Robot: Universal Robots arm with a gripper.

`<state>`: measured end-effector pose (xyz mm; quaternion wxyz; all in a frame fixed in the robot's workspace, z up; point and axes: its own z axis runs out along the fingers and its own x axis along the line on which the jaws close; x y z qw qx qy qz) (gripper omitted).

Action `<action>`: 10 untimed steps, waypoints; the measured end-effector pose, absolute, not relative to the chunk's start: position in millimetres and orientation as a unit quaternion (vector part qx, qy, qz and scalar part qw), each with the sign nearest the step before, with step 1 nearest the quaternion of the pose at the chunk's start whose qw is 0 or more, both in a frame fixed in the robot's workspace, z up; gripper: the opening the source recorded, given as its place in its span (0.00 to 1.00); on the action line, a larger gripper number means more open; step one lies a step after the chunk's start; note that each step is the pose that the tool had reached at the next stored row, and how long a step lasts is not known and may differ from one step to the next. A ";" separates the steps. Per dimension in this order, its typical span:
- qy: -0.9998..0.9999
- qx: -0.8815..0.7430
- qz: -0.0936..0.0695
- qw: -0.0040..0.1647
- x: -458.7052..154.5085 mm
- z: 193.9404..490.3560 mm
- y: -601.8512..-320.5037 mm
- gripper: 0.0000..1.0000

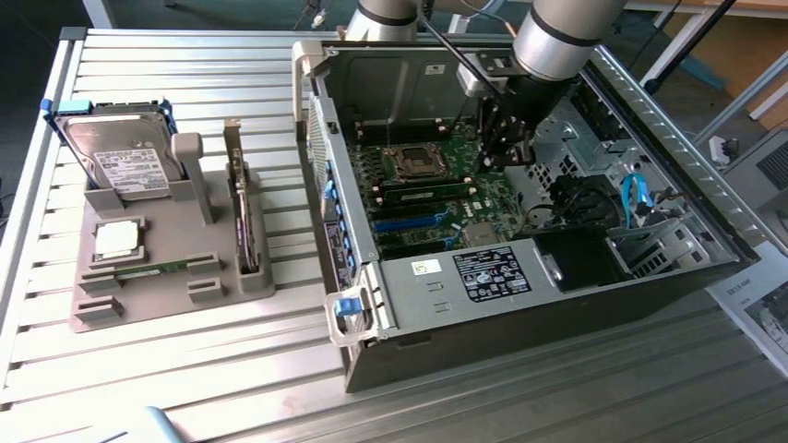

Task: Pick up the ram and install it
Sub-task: 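Press down the ram until it locks into place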

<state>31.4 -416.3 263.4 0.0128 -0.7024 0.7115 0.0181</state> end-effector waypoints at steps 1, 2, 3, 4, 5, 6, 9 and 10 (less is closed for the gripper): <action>0.711 -0.702 0.018 0.013 31.4 262.1 -416.3 0.10; 0.711 -0.702 0.018 0.013 31.4 260.9 -416.3 0.10; 0.711 -0.702 0.018 0.013 31.4 259.6 -416.3 0.10; 0.711 -0.702 0.018 0.013 31.4 258.4 -416.3 0.10; 0.711 -0.702 0.018 0.013 31.4 257.2 -416.3 0.10; 0.711 -0.702 0.018 0.013 31.4 256.1 -416.3 0.10; 0.711 -0.702 0.018 0.013 31.4 249.9 -416.3 0.10; 0.711 -0.702 0.018 0.013 31.4 248.5 -416.3 0.10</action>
